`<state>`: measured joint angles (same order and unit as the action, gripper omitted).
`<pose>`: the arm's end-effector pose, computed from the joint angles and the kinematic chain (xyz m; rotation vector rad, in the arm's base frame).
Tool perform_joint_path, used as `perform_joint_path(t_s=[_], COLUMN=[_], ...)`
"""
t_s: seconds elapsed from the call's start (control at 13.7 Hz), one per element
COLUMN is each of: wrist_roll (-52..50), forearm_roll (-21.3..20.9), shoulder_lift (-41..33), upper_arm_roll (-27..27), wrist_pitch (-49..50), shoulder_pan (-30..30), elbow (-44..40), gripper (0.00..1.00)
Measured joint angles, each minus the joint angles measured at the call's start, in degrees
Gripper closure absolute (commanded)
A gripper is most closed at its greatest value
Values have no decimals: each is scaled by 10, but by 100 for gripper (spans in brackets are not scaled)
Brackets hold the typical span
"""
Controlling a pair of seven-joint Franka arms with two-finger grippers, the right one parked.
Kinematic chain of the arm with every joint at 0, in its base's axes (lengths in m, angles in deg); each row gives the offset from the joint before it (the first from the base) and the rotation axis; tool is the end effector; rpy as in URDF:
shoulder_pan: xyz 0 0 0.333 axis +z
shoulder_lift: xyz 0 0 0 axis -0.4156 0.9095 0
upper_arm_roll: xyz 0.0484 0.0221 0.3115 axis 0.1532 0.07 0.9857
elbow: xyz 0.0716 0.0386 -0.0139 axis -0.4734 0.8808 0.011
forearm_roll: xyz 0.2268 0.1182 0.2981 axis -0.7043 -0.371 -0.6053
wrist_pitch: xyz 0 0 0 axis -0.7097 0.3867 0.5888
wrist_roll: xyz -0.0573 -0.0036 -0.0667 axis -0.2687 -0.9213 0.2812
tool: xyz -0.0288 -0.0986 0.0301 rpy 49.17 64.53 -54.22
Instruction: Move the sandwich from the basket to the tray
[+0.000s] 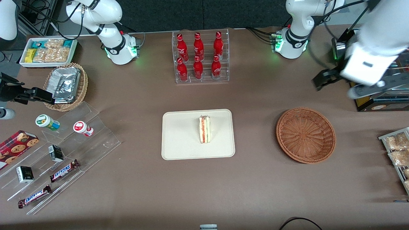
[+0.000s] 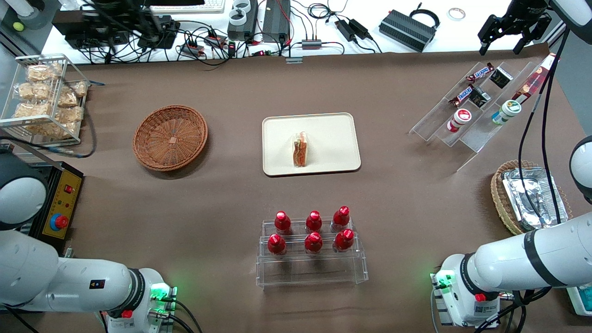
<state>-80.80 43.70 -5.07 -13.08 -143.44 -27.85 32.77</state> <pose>0.5382 -0.1084 0.6715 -3.0533 -0.2994 0.1288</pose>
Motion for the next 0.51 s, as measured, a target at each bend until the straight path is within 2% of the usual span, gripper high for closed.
perform_joint_path(t_s=[0.29, 0.51], wrist_roll=[141, 159], forearm_roll=[39, 45], shoulder_lift=[-67, -75], upper_arm_roll=[98, 109], wrist_pitch=[0, -1], shoulder_pan=[2, 2], elbow=[60, 71], gripper=[1, 1])
